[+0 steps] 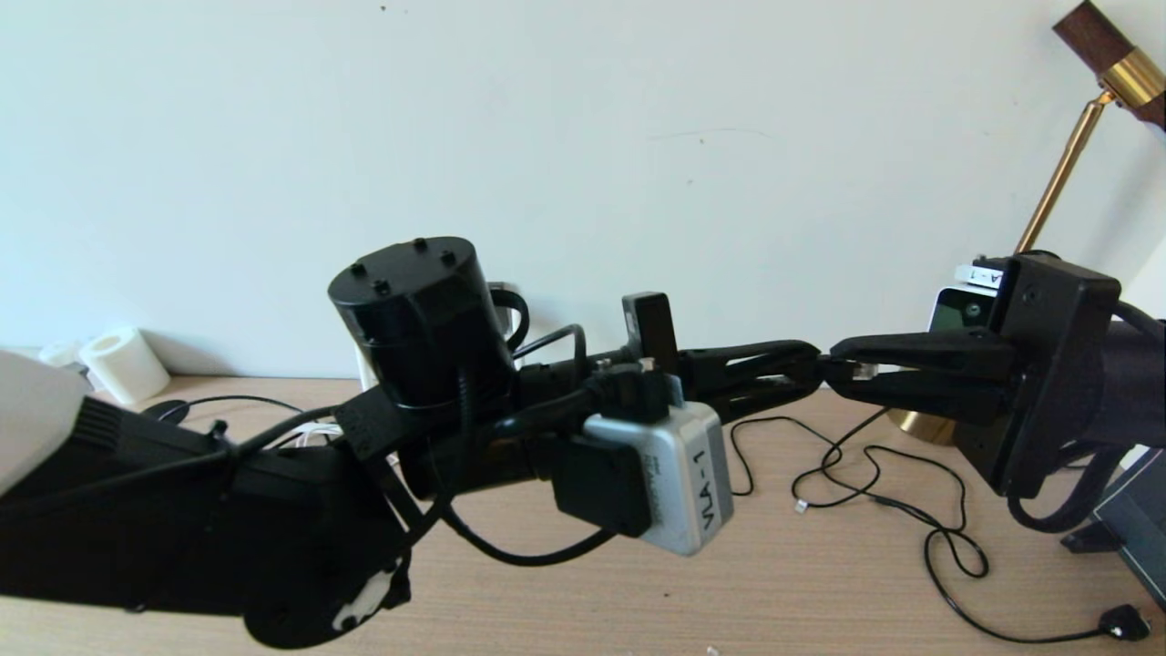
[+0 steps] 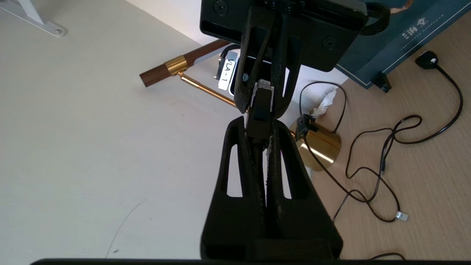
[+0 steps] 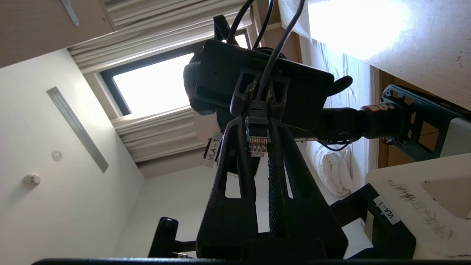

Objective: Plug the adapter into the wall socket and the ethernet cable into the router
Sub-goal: Hand it to the other hand, then align cable and router interface

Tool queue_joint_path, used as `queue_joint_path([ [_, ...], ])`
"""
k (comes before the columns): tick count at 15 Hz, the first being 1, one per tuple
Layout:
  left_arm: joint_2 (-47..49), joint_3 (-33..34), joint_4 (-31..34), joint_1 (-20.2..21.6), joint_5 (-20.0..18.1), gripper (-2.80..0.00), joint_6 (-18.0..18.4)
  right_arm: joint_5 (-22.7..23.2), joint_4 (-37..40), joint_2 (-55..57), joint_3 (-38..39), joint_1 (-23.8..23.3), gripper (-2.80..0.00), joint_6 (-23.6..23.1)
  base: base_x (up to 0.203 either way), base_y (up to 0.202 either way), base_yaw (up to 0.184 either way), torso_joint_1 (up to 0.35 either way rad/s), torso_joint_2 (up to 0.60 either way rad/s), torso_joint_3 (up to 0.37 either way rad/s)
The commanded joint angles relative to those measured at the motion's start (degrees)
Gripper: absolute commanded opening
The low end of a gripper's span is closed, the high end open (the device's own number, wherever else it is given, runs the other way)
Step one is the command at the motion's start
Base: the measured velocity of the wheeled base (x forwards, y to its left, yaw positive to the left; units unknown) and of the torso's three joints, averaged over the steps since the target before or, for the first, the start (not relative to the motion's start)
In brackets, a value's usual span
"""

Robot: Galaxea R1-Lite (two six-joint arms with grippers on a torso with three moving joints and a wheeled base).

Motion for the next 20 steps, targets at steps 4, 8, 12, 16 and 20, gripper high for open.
queue_joint_path([
  [4,0.06,0.19,-0.49,-0.95,-0.17,-2.80,0.29,0.35,-0.08,0.14,0.14,0.04,-2.80,0.51,0.000,0.000,0.000,0.000,0.00,0.000],
  [8,0.14,0.28,-0.56,-0.93,-0.17,-2.80,0.29,0.26,-0.08,0.05,0.32,0.04,0.00,0.25,0.000,0.000,0.000,0.000,0.00,0.000],
  [12,0.01,1.25,-0.39,-0.73,-0.17,-2.80,0.21,-0.27,-0.17,0.14,0.32,-0.04,0.00,-0.02,0.000,0.000,0.000,0.000,0.00,0.000],
  [16,-3.17,8.63,-0.24,2.42,3.58,-2.80,-8.10,-9.33,-0.14,-5.74,1.87,-1.09,0.00,-5.60,0.000,0.000,0.000,0.000,0.00,0.000],
  [20,-5.69,13.47,-2.33,4.43,22.34,-2.80,-37.77,-26.40,7.22,-14.46,5.28,-2.14,-2.80,-38.41,0.000,0.000,0.000,0.000,0.00,0.000],
])
